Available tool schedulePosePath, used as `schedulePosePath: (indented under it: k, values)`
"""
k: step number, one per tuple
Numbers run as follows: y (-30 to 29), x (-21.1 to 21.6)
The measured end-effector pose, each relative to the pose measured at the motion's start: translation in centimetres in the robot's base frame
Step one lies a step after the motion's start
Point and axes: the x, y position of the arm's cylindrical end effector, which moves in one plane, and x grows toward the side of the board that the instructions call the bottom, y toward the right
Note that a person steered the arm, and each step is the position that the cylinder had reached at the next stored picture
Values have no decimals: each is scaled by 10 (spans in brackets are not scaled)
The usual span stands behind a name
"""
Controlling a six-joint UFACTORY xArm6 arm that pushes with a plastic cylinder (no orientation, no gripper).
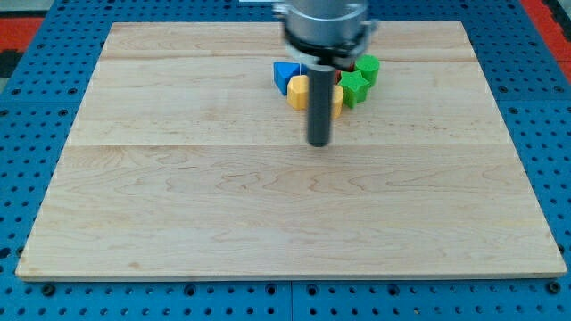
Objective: Separate the green circle from the red circle
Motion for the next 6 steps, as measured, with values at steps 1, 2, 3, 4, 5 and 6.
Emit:
schedulePosePath:
  k: [1, 2, 3, 4, 5, 6]
  values:
    - [95, -32]
    - [164, -77]
    - [218, -128]
    - [238, -186]
    - [232, -223]
    - [215, -229]
